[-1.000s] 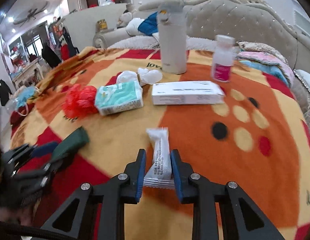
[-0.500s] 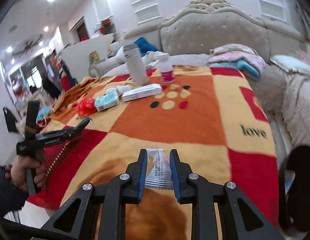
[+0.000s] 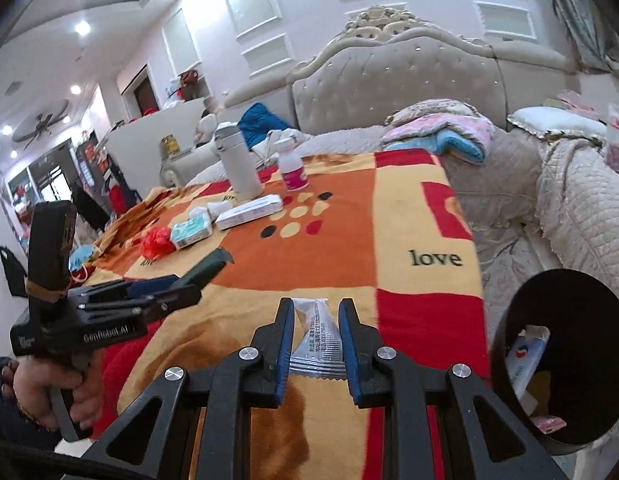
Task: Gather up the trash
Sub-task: 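Carry the green pouch and white wrapper over the bin and open both grippers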
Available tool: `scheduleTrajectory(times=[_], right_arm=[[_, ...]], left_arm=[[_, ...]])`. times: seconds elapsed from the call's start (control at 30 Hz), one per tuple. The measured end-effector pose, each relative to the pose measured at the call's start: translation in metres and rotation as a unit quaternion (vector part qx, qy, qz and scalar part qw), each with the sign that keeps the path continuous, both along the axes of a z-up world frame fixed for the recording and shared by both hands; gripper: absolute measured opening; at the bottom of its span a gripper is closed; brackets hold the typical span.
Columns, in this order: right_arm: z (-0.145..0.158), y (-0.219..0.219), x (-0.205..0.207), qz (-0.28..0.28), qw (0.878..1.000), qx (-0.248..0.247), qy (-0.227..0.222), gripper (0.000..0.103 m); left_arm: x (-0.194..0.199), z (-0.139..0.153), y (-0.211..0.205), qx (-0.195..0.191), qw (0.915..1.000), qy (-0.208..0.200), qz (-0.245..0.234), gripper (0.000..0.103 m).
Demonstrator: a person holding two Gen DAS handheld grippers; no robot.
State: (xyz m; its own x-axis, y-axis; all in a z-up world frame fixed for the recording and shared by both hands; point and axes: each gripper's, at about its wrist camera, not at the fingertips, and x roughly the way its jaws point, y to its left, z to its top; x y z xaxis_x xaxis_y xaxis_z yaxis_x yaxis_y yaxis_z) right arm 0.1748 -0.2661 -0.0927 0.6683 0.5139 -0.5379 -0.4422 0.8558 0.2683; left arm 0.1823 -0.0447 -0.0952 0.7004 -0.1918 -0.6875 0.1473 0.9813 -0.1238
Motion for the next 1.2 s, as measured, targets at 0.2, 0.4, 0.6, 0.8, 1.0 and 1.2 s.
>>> scheduleTrajectory(times=[0.2,0.4,0.6,0.8,1.0,1.2], right_arm=[[0.000,-0.037,0.000,-0.053,0.999,0.007,-0.001,0.021],[0.000,-0.097,0.000,-0.137,0.990,0.025,0.005,0.021],[-0.007,-0.150,-0.002,-0.218,0.975,0.035,0.021,0.021],[-0.017,-0.182,0.002,-0.268,0.962,0.041,0.043,0.021],[-0.027,-0.192,0.012,-0.300,0.951,0.037,0.064,0.022],[-0.034,-0.201,0.019,-0.333,0.937,0.063,0.081,0.026]], left_arm=[[0.006,-0.006,-0.043,0.006,0.9994,0.010,-0.033,0.048],[0.017,-0.012,-0.089,-0.003,0.9972,0.017,-0.072,0.048],[0.033,-0.011,-0.144,-0.003,0.9924,0.021,-0.122,0.048],[0.049,-0.011,-0.203,0.010,0.9827,0.030,-0.182,0.048],[0.064,-0.011,-0.237,0.013,0.9769,0.032,-0.211,0.048],[0.073,-0.020,-0.257,0.029,0.9704,0.038,-0.237,0.049]])
